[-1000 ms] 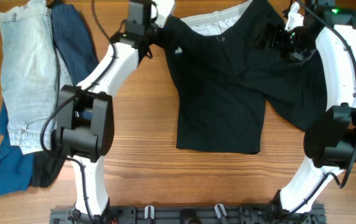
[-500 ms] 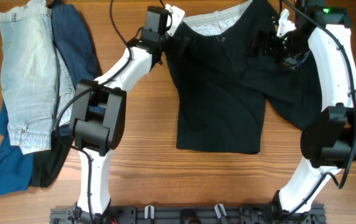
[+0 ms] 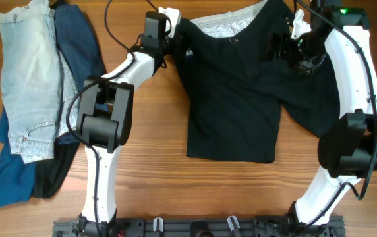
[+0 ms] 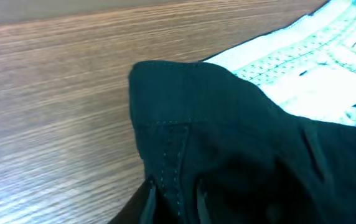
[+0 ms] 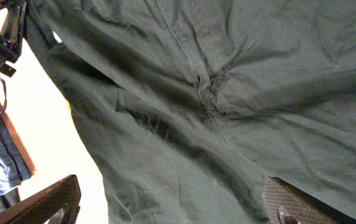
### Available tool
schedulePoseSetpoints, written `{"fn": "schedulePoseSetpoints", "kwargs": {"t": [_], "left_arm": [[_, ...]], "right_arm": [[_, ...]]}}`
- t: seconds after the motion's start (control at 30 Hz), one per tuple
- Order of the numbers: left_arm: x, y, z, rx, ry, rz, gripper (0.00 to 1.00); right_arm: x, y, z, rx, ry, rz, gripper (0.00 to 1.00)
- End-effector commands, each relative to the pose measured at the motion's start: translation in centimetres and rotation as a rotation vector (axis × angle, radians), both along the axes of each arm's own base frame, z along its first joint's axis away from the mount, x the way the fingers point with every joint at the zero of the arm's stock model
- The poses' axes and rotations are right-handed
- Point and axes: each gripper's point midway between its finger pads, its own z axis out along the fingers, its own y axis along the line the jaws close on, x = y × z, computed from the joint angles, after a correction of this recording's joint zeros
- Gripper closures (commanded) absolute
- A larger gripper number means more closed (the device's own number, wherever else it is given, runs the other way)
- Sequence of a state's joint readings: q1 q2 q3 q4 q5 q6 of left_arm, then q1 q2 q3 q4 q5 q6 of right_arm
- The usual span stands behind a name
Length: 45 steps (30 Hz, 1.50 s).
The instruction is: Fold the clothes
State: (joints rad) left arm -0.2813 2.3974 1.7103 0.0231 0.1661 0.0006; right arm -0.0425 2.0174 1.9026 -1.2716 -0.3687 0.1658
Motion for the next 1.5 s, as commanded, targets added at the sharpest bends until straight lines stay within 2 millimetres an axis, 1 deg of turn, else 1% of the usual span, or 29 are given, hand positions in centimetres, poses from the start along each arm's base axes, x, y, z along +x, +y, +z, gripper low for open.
{"fn": "schedulePoseSetpoints", "kwargs": {"t": [0.0, 0.07, 0.13, 0.23, 0.27, 0.33, 0.37, 0.47, 0.53, 0.6, 0.67, 0.73, 0.77, 0.87, 1.0, 1.07, 1.13, 1.27, 1.3, 1.37, 1.4, 1.43, 1.47], "left_arm": [[-0.7, -1.9, 0.9, -0.159, 0.066, -0.014, 0.96], [-0.9, -1.3, 1.2, -0.188, 0.109, 0.029, 0.96], [-1.0, 0.2, 1.8, -0.196, 0.141, 0.085, 0.96], [-1.3, 4.8, 4.6, -0.168, 0.169, 0.19, 0.96], [-1.6, 7.0, 5.9, -0.145, 0.177, 0.241, 0.96], [-2.3, 9.6, 7.2, -0.114, 0.19, 0.306, 0.96], [-3.0, 11.8, 8.1, -0.084, 0.208, 0.361, 0.96], [-5.2, 15.6, 9.1, -0.045, 0.277, 0.444, 0.96], [-6.6, 17.4, 9.0, -0.057, 0.34, 0.501, 0.96], [-7.9, 18.8, 8.5, -0.076, 0.402, 0.559, 0.96], [-8.1, 19.4, 8.3, -0.075, 0.414, 0.571, 0.96], [-7.9, 19.7, 8.5, -0.073, 0.4, 0.577, 0.96], [-7.6, 19.9, 8.7, -0.07, 0.385, 0.585, 0.96], [-7.2, 20.7, 8.9, -0.056, 0.359, 0.61, 0.96], [-6.9, 22.2, 9.1, -0.064, 0.343, 0.636, 0.96], [-6.9, 22.6, 9.1, -0.067, 0.342, 0.644, 0.96], [-7.0, 22.6, 9.1, -0.068, 0.347, 0.643, 0.96], [-7.8, 21.1, 8.6, -0.106, 0.403, 0.592, 0.96], [-8.0, 20.7, 8.4, -0.113, 0.42, 0.581, 0.96], [-8.9, 20.4, 8.0, -0.109, 0.463, 0.574, 0.96], [-9.5, 20.4, 7.7, -0.103, 0.488, 0.576, 0.96], [-9.8, 20.4, 7.5, -0.099, 0.503, 0.577, 0.96], [-10.3, 20.4, 7.3, -0.094, 0.522, 0.579, 0.96]], "right_arm": [[0.1, 0.2, 1.0, -0.005, -0.029, 0.015, 0.07], [0.0, 0.3, 1.0, -0.005, -0.024, 0.015, 0.08], [-0.2, 0.6, 0.9, -0.004, -0.017, 0.022, 0.09], [-0.5, 2.6, 0.9, -0.004, -0.018, 0.069, 0.1], [-0.6, 3.6, 0.9, -0.003, -0.017, 0.086, 0.16], [-1.0, 5.3, 0.9, -0.006, -0.005, 0.097, 0.19], [-1.2, 6.3, 0.8, -0.017, 0.004, 0.099, 0.2], [-2.1, 8.3, 0.3, -0.095, 0.032, 0.081, 0.2], [-3.1, 9.6, 0.0, -0.147, 0.058, 0.07, 0.2], [-5.2, 11.5, -0.6, -0.192, 0.107, 0.09, 0.2], [-7.3, 12.9, -1.6, -0.214, 0.164, 0.128, 0.2], [-9.4, 13.8, -2.9, -0.24, 0.226, 0.15, 0.2], [-10.7, 14.1, -4.0, -0.256, 0.264, 0.161, 0.2], [-13.4, 14.1, -7.0, -0.29, 0.343, 0.162, 0.2], [-16.6, 13.8, -10.7, -0.281, 0.404, 0.149, 0.2], [-16.7, 13.6, -11.5, -0.271, 0.387, 0.124, 0.2], [-16.0, 13.6, -12.0, -0.252, 0.353, 0.106, 0.21], [-14.4, 13.0, -12.4, -0.252, 0.303, 0.076, 0.29], [-13.6, 12.8, -12.4, -0.248, 0.277, 0.07, 0.33], [-12.2, 12.0, -12.4, -0.233, 0.245, 0.039, 0.54], [-11.2, 11.0, -12.4, -0.223, 0.232, 0.011, 0.75], [-10.7, 10.4, -12.4, -0.218, 0.222, 0.005, 0.87], [-10.1, 9.6, -12.4, -0.213, 0.213, -0.01, 0.96]]}}
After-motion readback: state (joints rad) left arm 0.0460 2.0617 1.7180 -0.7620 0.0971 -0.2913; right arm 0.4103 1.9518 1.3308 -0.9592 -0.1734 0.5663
